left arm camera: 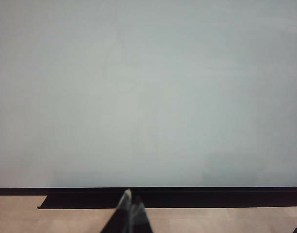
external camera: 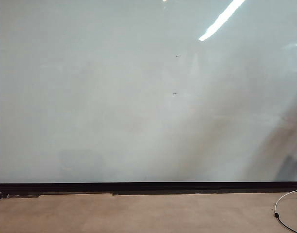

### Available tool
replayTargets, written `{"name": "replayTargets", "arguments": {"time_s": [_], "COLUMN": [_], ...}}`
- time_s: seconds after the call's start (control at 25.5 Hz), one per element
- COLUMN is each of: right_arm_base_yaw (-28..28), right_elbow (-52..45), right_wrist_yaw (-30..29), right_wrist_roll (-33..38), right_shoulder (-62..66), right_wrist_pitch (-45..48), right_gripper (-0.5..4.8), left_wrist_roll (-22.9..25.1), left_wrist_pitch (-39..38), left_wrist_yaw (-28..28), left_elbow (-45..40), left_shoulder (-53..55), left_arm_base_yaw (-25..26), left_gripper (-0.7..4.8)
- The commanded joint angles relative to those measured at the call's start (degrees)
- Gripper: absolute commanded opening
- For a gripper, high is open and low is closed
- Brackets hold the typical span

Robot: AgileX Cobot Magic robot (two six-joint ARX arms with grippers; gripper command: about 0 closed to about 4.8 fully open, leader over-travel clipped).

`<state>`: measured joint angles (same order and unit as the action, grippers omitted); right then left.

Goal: Pick up the pen on the shelf to the right of the whiteboard and draw a rectangle.

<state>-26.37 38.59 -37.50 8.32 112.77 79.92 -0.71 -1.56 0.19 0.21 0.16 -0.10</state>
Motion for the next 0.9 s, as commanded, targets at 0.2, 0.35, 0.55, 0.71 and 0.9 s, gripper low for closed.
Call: {"name": "replayTargets", "arguments": {"time_s": [0.2, 0.35, 0.55, 0.71, 0.9], "right_arm_base_yaw": [0.0, 0.1, 0.1, 0.1, 0.1], "right_elbow": [0.2, 0.3, 0.9, 0.9, 0.9], "right_wrist_yaw": [1.5, 1.6, 1.5, 1.5, 1.6], "right_wrist_roll": [0.3, 0.3, 0.5, 0.5, 0.5], "right_shoulder": [-0.2, -0.1, 0.3, 0.5, 0.5], "right_wrist_pitch": [0.9, 0.9, 0.8, 0.8, 0.8], "right_gripper": [2.60, 2.60, 2.28, 2.00, 1.98], "left_wrist_roll": [0.3, 0.3, 0.3, 0.3, 0.3], "left_wrist_pitch": [0.3, 0.3, 0.3, 0.3, 0.3], "left_wrist_yaw": [0.0, 0.0, 0.0, 0.0, 0.0], "left_elbow": [0.2, 0.2, 0.2, 0.2, 0.2], "left_shoulder": [0.0, 0.0, 0.0, 0.0, 0.0], "left_arm_base_yaw": [0.0, 0.0, 0.0, 0.0, 0.0], "left_gripper": [-0.04, -0.04, -0.04, -0.04, -0.04]}}
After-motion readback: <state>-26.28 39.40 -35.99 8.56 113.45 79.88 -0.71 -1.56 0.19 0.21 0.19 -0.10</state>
